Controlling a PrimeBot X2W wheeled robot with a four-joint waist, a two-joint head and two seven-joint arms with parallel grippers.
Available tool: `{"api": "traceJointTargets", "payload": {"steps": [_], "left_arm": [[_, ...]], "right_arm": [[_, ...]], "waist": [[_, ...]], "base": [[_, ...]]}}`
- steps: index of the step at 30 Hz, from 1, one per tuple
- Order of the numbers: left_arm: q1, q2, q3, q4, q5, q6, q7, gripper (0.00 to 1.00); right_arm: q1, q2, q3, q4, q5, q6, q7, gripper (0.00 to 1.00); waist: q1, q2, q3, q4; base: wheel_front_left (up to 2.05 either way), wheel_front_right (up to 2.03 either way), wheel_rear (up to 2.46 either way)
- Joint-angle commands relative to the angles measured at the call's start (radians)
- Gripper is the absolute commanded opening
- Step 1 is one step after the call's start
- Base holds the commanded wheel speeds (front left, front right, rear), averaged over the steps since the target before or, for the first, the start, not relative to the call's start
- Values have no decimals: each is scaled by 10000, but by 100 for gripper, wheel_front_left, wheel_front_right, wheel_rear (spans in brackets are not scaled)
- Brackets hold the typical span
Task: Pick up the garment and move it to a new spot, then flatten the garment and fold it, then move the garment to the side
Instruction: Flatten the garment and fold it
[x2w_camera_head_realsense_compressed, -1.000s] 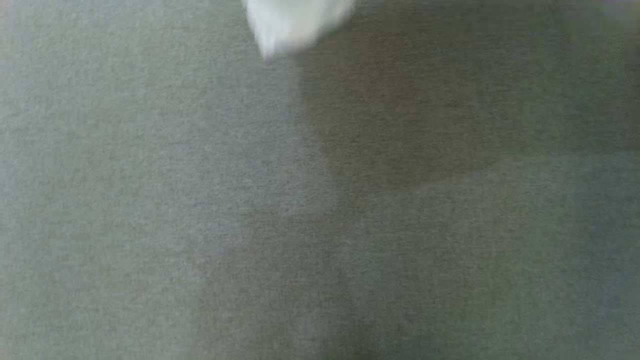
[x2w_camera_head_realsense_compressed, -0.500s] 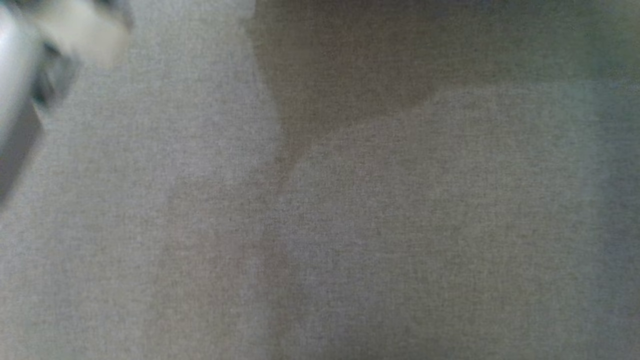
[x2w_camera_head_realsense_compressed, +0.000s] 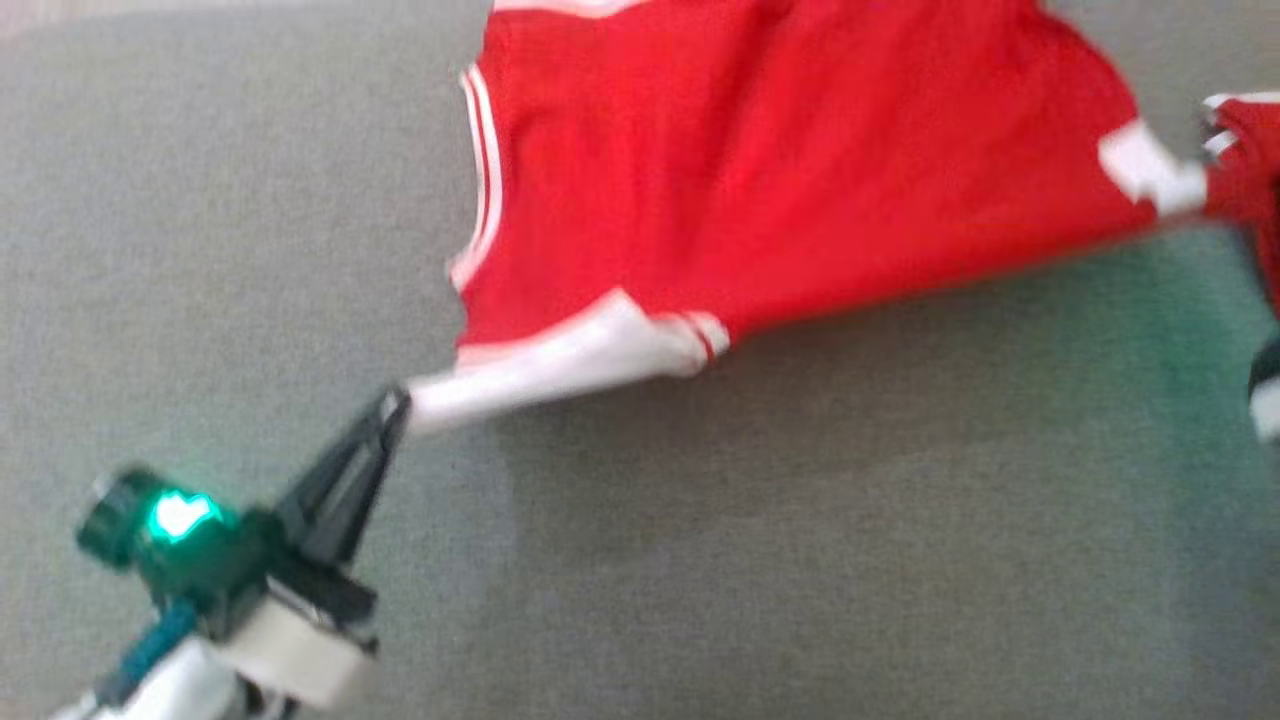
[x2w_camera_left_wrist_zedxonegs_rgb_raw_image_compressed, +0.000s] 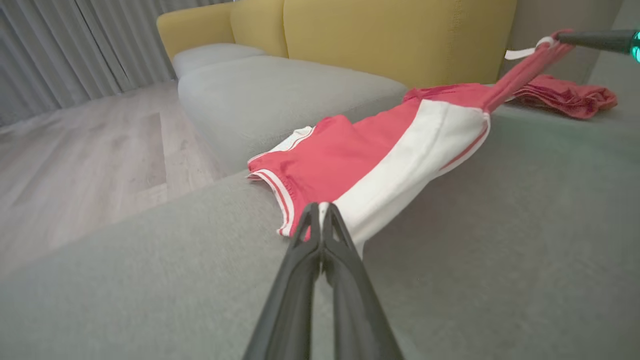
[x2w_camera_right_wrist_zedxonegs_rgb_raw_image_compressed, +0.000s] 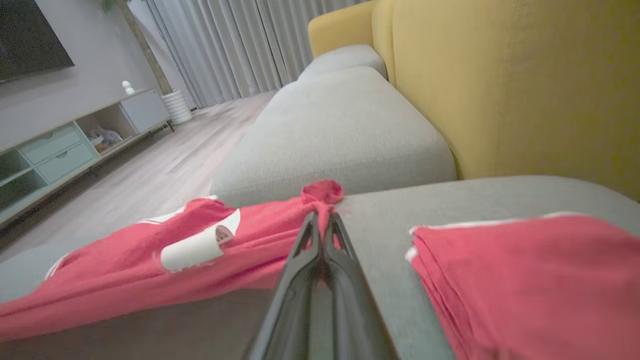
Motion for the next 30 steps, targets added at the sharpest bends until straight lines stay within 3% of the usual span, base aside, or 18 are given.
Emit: {"api": "traceJointTargets", "payload": {"steps": [1, 6, 11, 21, 27, 30], "left_arm": [[-140, 555, 477, -358, -63, 229, -85, 0], [1051, 511, 322, -1027, -286, 687, -92, 0], [1077, 478, 269, -846, 9, 553, -94, 0], [-1942, -333, 256, 943, 1080, -1025, 503, 0], [-3962, -739, 210, 2374, 1822, -2023, 799, 0], [-4770, -982, 251, 3049, 2063, -2299, 837, 0]], "right_arm": [[366, -489, -180, -290, -123, -7, -190, 0], [2007, -309, -681, -795, -605, -7, -313, 0], [2662, 170, -1164, -1069, -925, -7, -169, 0], [1362, 954, -1560, -627, -1397, -7, 678, 0], [92, 1078, -1298, -88, -1648, -7, 964, 0], [-474, 1072, -1106, 234, -1713, -7, 974, 0]], "waist": [[4, -1, -145, -45], [4, -1, -287, -78], [4, -1, -273, -86], [4, -1, 397, 70], [4, -1, 856, 65], [4, -1, 1038, 69]], "base": [[0, 0, 0], [0, 0, 0], [0, 0, 0], [0, 0, 0], [0, 0, 0], [0, 0, 0]]}}
